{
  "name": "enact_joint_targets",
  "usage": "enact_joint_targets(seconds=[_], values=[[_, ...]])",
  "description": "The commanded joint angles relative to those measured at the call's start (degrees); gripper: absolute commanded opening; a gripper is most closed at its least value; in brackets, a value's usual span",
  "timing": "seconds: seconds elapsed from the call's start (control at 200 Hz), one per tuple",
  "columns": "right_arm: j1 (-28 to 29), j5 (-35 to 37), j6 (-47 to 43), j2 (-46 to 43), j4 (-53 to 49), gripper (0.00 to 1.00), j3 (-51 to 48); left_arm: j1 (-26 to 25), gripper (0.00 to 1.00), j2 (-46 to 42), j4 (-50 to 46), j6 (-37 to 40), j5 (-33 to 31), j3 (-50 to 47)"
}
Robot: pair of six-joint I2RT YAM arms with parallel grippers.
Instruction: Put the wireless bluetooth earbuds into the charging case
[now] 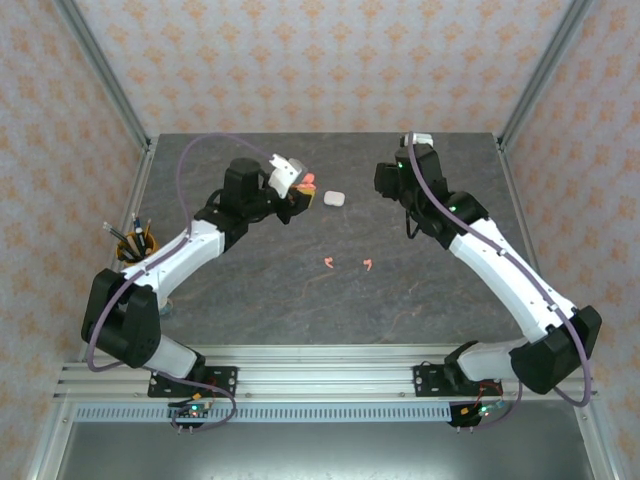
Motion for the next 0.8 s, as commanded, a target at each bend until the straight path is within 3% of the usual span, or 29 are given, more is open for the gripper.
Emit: enact_joint_targets(seconds=[0.0,0.115,0.185,0.495,0.796], values=[[-1.16,1.44,7.3,1.02,-1.18,0.56,-0.9,-1.36,0.0,-3.45,22.33,-10.28,-12.74,-5.23],[-3.21,-1.09,12.18,3.28,-3.96,0.56,-0.29,-3.17,0.0,-5.75,36.33,-13.33,-16.0,-12.78],[-4.82,-4.58,14.57,5.28,-5.51,0.55,0.02,-4.3,0.0,-7.19,39.95,-13.9,-15.39,-14.72],[-6.75,-13.83,18.19,10.67,-4.42,0.54,-2.1,-10.89,0.0,-13.22,38.6,-8.1,-9.62,-16.26],[-6.77,-17.46,19.89,14.36,-7.59,0.51,0.32,-12.49,0.0,-15.07,38.71,-3.6,-16.5,-20.81]])
